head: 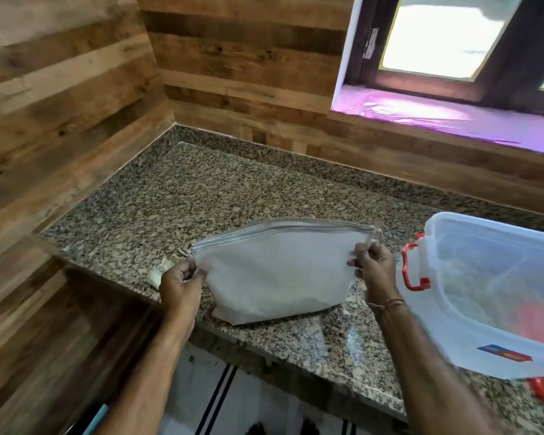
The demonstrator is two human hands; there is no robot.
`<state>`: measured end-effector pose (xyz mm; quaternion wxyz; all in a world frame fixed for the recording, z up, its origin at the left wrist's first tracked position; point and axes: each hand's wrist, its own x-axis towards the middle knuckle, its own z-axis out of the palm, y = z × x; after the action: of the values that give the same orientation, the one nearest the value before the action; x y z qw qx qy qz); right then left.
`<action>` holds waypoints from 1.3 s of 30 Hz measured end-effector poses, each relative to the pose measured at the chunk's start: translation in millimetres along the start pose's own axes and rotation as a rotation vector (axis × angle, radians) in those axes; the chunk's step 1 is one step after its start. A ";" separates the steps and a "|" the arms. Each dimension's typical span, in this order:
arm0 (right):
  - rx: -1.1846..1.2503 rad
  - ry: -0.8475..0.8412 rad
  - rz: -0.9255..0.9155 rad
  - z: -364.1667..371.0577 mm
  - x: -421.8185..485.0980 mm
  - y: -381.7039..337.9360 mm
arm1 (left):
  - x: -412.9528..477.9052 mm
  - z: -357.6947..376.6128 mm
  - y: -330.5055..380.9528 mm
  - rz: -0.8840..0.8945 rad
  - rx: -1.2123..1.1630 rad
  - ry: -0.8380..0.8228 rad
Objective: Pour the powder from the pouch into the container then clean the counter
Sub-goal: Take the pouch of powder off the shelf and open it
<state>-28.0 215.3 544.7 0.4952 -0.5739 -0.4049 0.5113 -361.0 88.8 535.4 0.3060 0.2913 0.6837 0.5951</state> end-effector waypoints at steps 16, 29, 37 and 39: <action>-0.237 0.128 0.045 -14.2 -20.1 30.4 | 10.8 -6.8 -2.5 -0.021 0.072 -0.044; 0.362 -0.113 0.498 -37.0 -29.0 32.4 | 11.6 -24.1 4.7 -0.514 -0.289 -0.354; 0.337 -0.358 0.547 -30.9 -18.8 22.3 | 29.2 -29.0 40.9 -0.757 -0.223 -0.575; 0.225 -0.364 0.507 -34.3 -14.8 28.2 | 30.1 -25.6 39.8 -0.736 -0.183 -0.635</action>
<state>2.5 190.5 519.3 0.3318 -0.4973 -0.2721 0.7540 -398.6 100.4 575.4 0.7133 0.1692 0.5592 0.3871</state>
